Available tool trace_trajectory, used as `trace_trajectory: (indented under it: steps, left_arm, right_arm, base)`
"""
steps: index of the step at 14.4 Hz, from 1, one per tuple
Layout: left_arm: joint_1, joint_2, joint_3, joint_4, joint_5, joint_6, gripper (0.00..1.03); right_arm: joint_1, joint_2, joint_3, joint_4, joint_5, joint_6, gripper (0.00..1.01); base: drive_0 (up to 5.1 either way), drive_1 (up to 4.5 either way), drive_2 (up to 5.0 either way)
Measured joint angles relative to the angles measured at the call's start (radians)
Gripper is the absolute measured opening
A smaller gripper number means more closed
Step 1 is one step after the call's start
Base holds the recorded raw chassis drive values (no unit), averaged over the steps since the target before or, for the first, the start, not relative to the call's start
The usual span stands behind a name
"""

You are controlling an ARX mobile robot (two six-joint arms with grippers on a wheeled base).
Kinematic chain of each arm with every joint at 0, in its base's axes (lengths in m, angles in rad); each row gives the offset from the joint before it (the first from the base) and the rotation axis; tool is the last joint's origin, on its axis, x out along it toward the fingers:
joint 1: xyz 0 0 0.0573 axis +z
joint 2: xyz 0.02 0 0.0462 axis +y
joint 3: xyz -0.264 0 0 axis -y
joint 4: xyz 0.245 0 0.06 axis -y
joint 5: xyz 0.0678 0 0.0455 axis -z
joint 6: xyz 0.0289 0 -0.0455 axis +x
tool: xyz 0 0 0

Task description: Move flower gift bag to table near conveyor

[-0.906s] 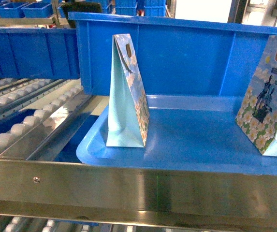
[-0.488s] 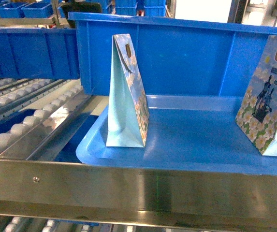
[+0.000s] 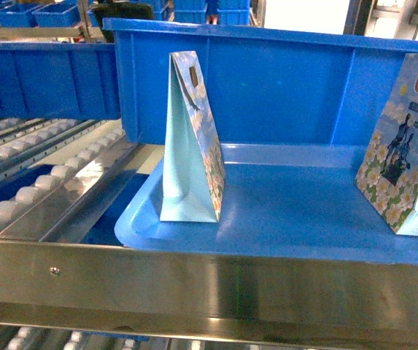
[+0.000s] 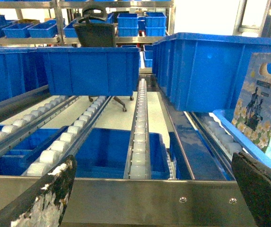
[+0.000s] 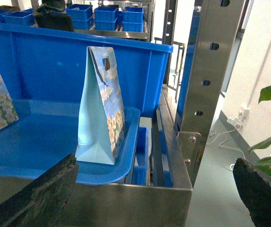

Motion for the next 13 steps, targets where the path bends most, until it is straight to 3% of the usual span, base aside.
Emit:
trace_trajectory:
  steps: [1,2,3,6,10,13]
  left_arm:
    - [0.0,0.0,0.0,0.0,0.0,0.0,0.98]
    - [0.003,0.0,0.0,0.01,0.011,-0.001,0.98]
    - [-0.015,0.035,0.0,0.063,0.01,-0.006,0.98]
    - [-0.108,0.263,0.019,0.234,-0.028,-0.019,0.98]
    - [-0.22,0.673,0.251,0.409,-0.05,-0.029,0.98]
    - [-0.266,0.943,0.513,0.323,-0.025,-0.059,0.98]
  right_arm:
    - [0.0,0.0,0.0,0.0,0.0,0.0,0.98]
    - [0.035,0.001,0.0,0.023,0.01,-0.002,0.98]
    - [0.125,0.048,0.003,0.068,0.075,0.0,0.98]
    - [0.285,0.276,0.09,0.253,0.187,-0.006,0.98]
    - [0.336,0.609,0.271,0.343,0.2,-0.04,0.98]
    - [0.325,0.838,0.504,0.282,0.159,-0.054,0.98]
  base:
    - [0.0,0.0,0.0]
    - [0.0,0.0,0.0]
    - [0.0,0.0,0.0]
    - [0.0,0.0,0.0]
    - [0.0,0.0,0.0]
    - [0.0,0.0,0.0]
